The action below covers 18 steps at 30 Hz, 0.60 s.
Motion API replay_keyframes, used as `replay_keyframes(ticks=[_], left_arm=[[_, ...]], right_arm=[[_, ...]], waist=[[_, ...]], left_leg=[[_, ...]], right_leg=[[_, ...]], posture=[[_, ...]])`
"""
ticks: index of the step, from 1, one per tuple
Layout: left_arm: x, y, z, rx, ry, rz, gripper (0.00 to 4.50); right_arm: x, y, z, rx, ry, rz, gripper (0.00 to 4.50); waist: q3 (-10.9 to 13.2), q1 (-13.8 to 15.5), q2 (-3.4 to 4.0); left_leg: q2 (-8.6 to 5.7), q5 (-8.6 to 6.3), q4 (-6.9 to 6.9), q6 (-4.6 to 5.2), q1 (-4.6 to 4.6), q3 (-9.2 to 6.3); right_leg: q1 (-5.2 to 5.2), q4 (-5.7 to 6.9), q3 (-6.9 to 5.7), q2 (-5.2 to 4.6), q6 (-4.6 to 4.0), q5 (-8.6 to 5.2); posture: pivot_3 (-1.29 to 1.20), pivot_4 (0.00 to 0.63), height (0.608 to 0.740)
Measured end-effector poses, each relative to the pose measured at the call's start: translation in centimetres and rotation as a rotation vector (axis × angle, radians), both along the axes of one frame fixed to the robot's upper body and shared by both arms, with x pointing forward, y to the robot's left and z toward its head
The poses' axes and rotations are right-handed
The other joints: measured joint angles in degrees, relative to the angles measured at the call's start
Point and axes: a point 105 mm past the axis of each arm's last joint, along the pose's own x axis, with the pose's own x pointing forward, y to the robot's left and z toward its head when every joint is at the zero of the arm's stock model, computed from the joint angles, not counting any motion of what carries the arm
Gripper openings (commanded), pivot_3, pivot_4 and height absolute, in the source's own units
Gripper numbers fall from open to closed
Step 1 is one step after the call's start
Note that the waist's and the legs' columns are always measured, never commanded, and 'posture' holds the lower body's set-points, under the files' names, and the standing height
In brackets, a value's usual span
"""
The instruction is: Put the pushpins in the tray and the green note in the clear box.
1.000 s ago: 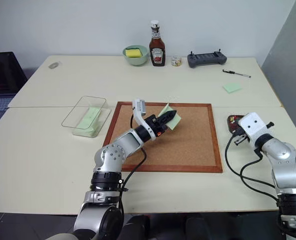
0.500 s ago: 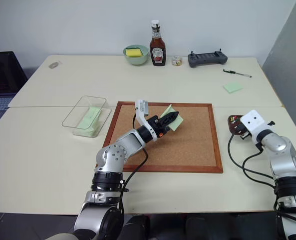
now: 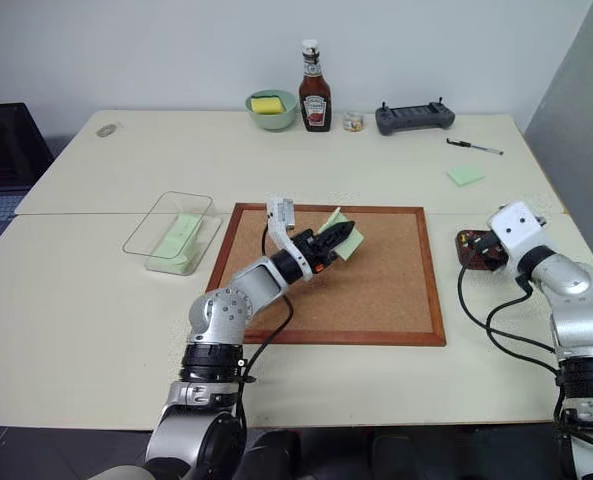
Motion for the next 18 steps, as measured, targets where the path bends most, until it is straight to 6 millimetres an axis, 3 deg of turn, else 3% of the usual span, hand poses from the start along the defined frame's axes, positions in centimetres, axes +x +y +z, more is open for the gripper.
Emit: replay_keyframes(ticks=[5,8,13,15,18], left_arm=[[0.7,4.2,2.7,0.18,-0.147,0.158,0.0],[1.1,8.5,3.7,0.352,-0.217,0.313,0.0],[1.3,14.7,3.9,0.489,-0.211,0.51,0.0],[1.3,18.2,4.2,0.542,-0.191,0.609,0.0],[1.5,20.9,3.7,0.594,-0.157,0.679,0.0]], right_arm=[[-1.4,5.1,1.6,0.156,0.006,0.23,4.11],[-2.8,9.5,2.3,0.276,0.072,0.409,4.11],[-4.6,14.8,3.0,0.328,0.165,0.642,4.11],[-4.8,17.4,3.4,0.327,0.184,0.737,4.11],[-4.6,19.1,3.4,0.307,0.209,0.794,4.11]], waist=[[0.0,-0.3,0.0],[0.0,-0.3,-0.02],[0.0,-0.1,-0.05],[0.0,-0.2,-0.05],[0.0,-0.1,-0.05]], left_leg=[[-0.01,0.0,0.0,0.0,0.04,-0.02],[-0.01,0.0,-0.01,0.01,0.01,-0.06],[-0.01,-0.11,-0.02,0.19,-0.03,-0.16],[-0.01,-0.12,-0.01,0.22,-0.03,-0.16],[-0.02,-0.13,-0.01,0.22,-0.02,-0.18]], right_leg=[[0.03,0.03,-0.01,0.0,0.0,0.0],[-0.01,0.05,-0.02,0.0,0.0,0.0],[-0.06,0.05,-0.1,0.0,-0.01,0.0],[-0.08,0.05,-0.11,0.0,-0.01,0.0],[-0.09,0.07,-0.12,-0.01,-0.01,0.0]], posture=[[0.0,0.15,0.74],[0.0,0.15,0.74],[0.0,0.15,0.74],[0.0,0.15,0.74],[0.0,0.15,0.74]])
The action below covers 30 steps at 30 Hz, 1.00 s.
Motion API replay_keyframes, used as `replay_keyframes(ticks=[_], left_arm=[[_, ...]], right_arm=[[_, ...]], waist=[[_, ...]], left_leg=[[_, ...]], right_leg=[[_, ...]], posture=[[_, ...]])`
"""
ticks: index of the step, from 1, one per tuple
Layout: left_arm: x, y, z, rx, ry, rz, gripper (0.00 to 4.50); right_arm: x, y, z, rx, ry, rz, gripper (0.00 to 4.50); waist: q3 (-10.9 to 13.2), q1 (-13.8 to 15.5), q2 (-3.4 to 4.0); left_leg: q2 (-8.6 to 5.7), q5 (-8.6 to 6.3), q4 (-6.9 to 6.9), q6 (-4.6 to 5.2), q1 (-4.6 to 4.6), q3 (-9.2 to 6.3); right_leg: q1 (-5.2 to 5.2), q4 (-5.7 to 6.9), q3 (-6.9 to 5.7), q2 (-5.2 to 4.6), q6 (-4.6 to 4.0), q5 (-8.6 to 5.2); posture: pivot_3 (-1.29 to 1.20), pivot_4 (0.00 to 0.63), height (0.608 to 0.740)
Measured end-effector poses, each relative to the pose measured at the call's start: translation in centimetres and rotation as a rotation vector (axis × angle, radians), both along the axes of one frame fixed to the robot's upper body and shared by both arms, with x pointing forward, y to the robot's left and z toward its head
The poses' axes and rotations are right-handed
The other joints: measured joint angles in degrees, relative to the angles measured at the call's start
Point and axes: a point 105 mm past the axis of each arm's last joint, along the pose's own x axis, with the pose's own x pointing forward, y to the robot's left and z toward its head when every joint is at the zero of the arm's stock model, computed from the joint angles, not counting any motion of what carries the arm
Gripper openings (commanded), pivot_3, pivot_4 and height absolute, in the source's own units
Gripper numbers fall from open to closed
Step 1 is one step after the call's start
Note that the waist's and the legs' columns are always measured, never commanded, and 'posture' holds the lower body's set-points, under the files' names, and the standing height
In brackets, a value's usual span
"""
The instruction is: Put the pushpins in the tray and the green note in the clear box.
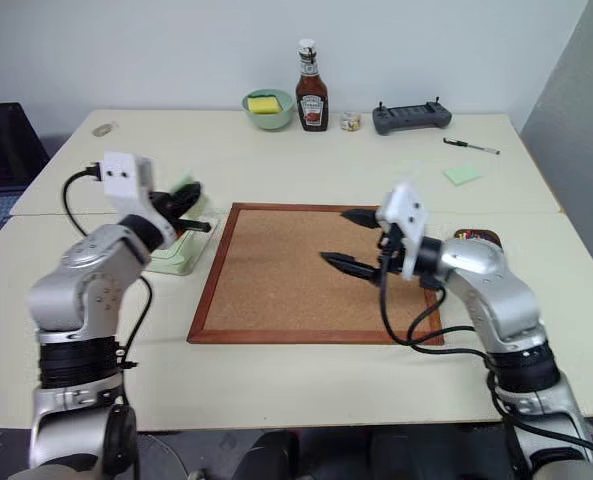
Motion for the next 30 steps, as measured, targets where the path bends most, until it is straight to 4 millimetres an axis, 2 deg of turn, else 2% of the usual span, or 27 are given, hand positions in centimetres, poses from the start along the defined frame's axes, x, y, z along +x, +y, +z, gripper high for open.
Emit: replay_keyframes(ticks=[5,8,11,16,28,30], left_arm=[[0.5,3.5,-2.1,0.009,0.071,0.111,0.0],[0.6,4.5,-2.8,0.016,0.09,0.142,0.0],[0.8,5.0,-3.1,0.035,0.099,0.158,0.65],[1.3,4.4,-2.7,0.067,0.085,0.136,1.7],[1.6,3.6,-2.0,0.047,0.051,0.123,4.24],[1.5,3.2,-1.2,0.058,0.021,0.112,4.24]], right_arm=[[0.0,2.1,-0.3,-0.038,0.018,0.087,4.11],[0.1,2.5,-0.4,-0.052,0.014,0.101,4.11],[0.2,2.9,-0.6,-0.053,0.024,0.106,4.14],[0.1,3.8,0.2,-0.032,0.01,0.127,4.14],[0.3,3.9,0.1,-0.036,0.011,0.119,4.14],[0.3,3.9,0.1,-0.032,0.011,0.113,4.14]], waist=[[0.0,0.5,-0.02],[0.0,0.5,-0.02],[0.0,0.4,-0.02],[0.0,0.3,-0.02],[0.0,-0.1,-0.02],[0.0,-0.2,-0.02]], left_leg=[[-0.02,0.02,0.0,-0.03,-0.31,-0.11],[-0.03,0.15,0.1,-0.27,-0.75,-0.16],[-0.02,0.16,0.1,-0.28,-0.81,-0.22],[-0.04,0.16,0.1,-0.29,-0.82,-0.23],[-0.04,0.16,0.11,-0.28,-0.81,-0.25],[-0.04,0.17,0.11,-0.28,-0.81,-0.25]], right_leg=[[-0.3,0.07,-0.08,-0.02,-0.03,0.01],[-0.78,0.28,-0.1,-0.02,-0.04,0.03],[-0.82,0.3,-0.16,-0.01,-0.05,0.03],[-0.82,0.3,-0.16,-0.01,-0.05,0.03],[-0.82,0.33,-0.17,-0.01,-0.06,0.03],[-0.82,0.34,-0.17,-0.01,-0.06,0.03]], posture=[[0.0,0.15,0.74],[0.0,0.15,0.74],[0.0,0.15,0.74],[0.0,0.15,0.74],[0.0,0.15,0.74],[0.0,0.15,0.74]])
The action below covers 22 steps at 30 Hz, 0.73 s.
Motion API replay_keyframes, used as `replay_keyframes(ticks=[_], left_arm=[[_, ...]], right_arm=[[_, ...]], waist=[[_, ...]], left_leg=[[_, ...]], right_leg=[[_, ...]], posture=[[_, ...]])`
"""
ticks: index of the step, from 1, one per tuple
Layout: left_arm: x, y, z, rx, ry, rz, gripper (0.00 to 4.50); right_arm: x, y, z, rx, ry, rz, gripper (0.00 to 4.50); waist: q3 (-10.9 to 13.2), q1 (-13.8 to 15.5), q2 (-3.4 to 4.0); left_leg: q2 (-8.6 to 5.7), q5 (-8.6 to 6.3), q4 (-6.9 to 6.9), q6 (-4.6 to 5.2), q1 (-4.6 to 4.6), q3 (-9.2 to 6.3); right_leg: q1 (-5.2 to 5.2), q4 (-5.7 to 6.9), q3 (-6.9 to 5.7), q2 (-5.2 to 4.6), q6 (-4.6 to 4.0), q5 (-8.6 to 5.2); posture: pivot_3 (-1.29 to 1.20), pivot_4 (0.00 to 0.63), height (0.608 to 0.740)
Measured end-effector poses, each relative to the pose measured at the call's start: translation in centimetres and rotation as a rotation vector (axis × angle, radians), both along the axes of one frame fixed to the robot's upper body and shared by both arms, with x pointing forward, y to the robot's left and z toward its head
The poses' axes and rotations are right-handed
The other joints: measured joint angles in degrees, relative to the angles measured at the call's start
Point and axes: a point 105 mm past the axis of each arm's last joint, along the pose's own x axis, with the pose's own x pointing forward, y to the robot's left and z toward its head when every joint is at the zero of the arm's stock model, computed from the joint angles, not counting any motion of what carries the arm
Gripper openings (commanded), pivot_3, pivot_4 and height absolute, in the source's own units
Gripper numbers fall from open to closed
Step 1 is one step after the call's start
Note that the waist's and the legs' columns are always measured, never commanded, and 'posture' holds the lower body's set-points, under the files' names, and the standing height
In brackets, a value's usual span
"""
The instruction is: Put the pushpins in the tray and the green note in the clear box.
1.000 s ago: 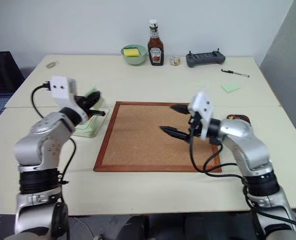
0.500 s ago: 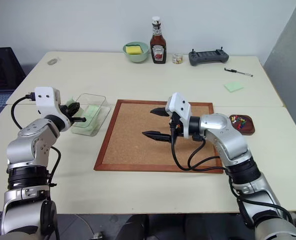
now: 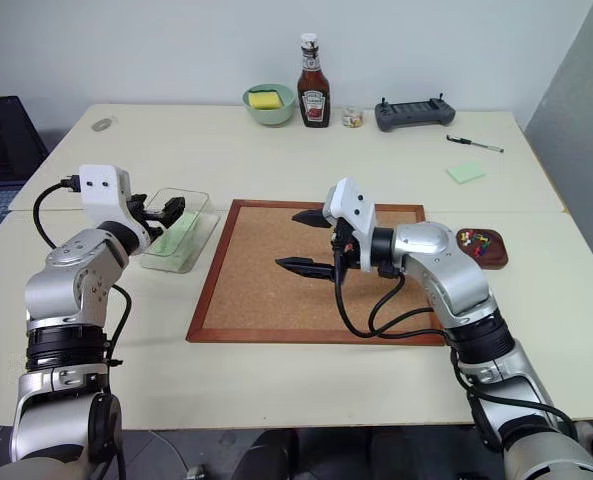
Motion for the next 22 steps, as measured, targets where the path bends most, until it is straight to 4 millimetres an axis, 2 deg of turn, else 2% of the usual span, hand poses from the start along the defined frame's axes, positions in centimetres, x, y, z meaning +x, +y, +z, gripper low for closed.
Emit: replay_keyframes(ticks=[4,6,8,11,13,15,17,22], left_arm=[[-0.6,-1.4,2.4,0.052,-0.099,-0.065,4.24],[-1.5,-3.1,3.2,0.075,-0.133,-0.153,4.24],[-2.8,-5.5,3.1,0.072,-0.133,-0.289,4.24],[-5.4,-9.0,1.1,0.083,-0.046,-0.505,4.24],[-7.1,-10.4,-1.0,0.089,0.018,-0.596,4.24],[-8.1,-11.0,-2.4,0.091,0.058,-0.621,4.24],[-8.5,-11.0,-3.0,0.094,0.071,-0.619,4.24],[-9.7,-11.0,-4.6,0.123,0.075,-0.616,4.24]], right_arm=[[0.3,-0.2,-0.1,0.005,-0.004,-0.03,4.14],[0.5,-0.9,-0.4,0.014,0.0,-0.063,4.14],[0.9,-2.2,-1.0,0.0,0.009,-0.107,4.14],[1.1,-4.2,-1.6,-0.008,0.016,-0.177,4.14],[1.1,-6.2,-2.3,-0.021,0.025,-0.24,4.14],[1.0,-7.9,-3.0,-0.025,0.032,-0.31,4.14],[0.8,-9.2,-3.7,-0.024,0.043,-0.368,4.14],[0.7,-11.1,-5.0,-0.004,0.065,-0.488,4.14]], waist=[[0.0,0.0,0.0],[0.0,0.1,0.0],[0.0,0.2,0.0],[0.0,0.0,0.0],[0.0,-0.1,0.01],[0.0,-0.1,0.0],[0.0,-0.1,0.0],[0.0,-0.2,0.01]], left_leg=[[0.0,0.0,0.01,-0.01,-0.01,0.0],[-0.01,0.0,0.0,-0.01,-0.02,-0.01],[-0.04,0.0,0.0,0.0,-0.04,0.01],[-0.02,-0.01,-0.03,0.02,-0.03,0.03],[0.01,-0.05,-0.06,0.09,-0.01,0.03],[0.02,-0.13,-0.05,0.23,0.0,0.04],[0.03,-0.12,-0.03,0.24,0.01,0.07],[0.03,-0.12,0.0,0.24,0.19,0.24]], right_leg=[[0.0,0.0,0.01,0.0,0.0,0.0],[0.02,0.0,0.01,-0.02,0.0,0.0],[0.02,-0.02,0.04,-0.04,-0.01,0.0],[0.02,-0.01,0.06,-0.03,-0.01,0.0],[0.02,-0.01,0.06,-0.01,-0.01,0.0],[0.01,0.0,0.06,0.0,-0.02,-0.01],[0.03,-0.01,0.08,0.01,-0.02,-0.01],[0.16,0.02,0.22,0.0,0.0,0.0]], posture=[[0.0,0.15,0.74],[0.0,0.15,0.74],[0.0,0.15,0.74],[0.0,0.15,0.74],[0.0,0.15,0.74],[0.0,0.15,0.74],[0.0,0.15,0.74],[0.0,0.15,0.74]])
